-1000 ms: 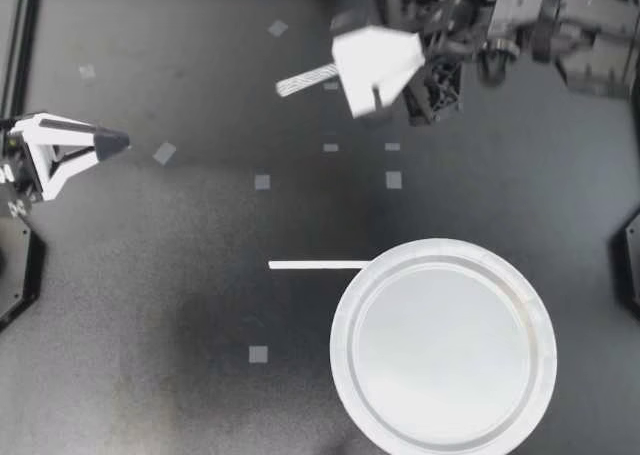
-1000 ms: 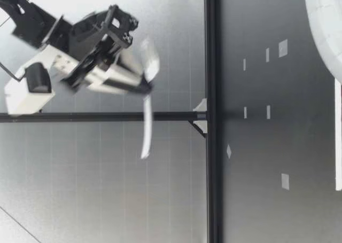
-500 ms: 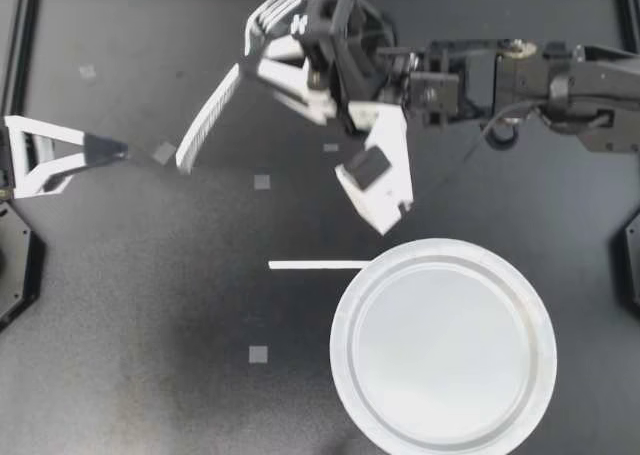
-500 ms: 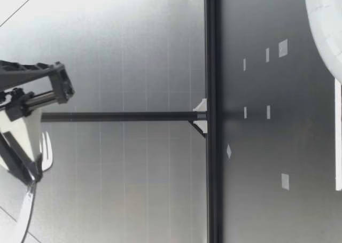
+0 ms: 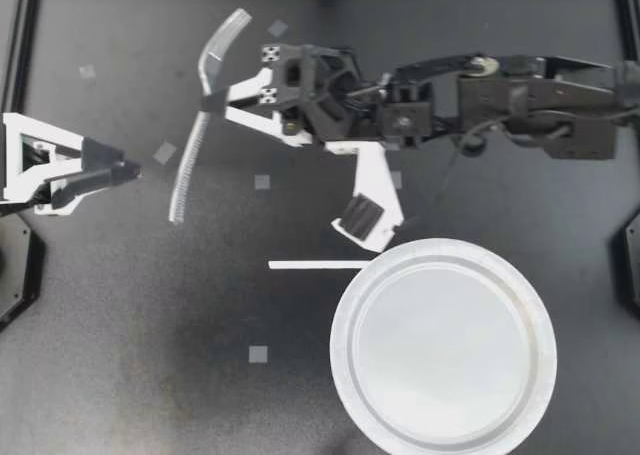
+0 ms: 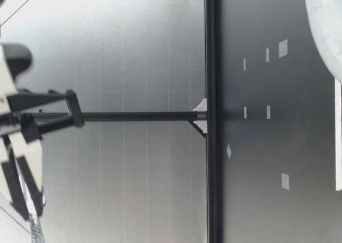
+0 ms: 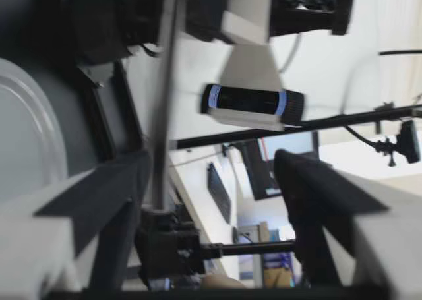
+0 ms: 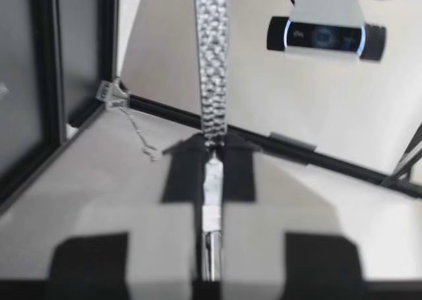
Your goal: Pick up the fork and place it on the plate.
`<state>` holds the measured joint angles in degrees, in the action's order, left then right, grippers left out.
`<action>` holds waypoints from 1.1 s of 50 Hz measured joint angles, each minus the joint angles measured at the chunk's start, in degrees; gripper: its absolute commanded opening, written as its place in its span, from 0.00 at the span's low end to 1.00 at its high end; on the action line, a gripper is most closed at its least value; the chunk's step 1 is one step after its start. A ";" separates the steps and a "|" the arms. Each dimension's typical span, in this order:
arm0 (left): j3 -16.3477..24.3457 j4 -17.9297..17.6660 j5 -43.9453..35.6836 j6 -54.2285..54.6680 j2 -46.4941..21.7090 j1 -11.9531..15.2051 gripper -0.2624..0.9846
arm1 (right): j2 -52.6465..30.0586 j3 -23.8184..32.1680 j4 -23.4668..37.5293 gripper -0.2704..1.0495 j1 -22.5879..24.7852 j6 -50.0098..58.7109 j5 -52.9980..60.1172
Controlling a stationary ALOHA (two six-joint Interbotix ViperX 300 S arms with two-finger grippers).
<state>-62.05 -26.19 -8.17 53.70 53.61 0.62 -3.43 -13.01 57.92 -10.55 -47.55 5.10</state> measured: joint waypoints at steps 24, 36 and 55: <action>-2.11 0.09 -0.18 2.11 1.14 -2.29 0.73 | -3.78 6.68 -1.49 0.22 -1.14 -1.05 4.57; -2.11 0.09 -1.93 2.11 0.88 -2.29 0.63 | -4.13 6.68 -2.72 0.22 -1.32 -1.14 5.27; -2.11 0.09 -2.29 2.20 -0.09 -2.81 0.57 | -5.80 6.68 -3.69 0.22 -2.29 -1.23 8.00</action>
<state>-64.16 -26.10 -10.46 55.90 53.53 -2.20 -9.23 -6.33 54.23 -12.83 -48.78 13.10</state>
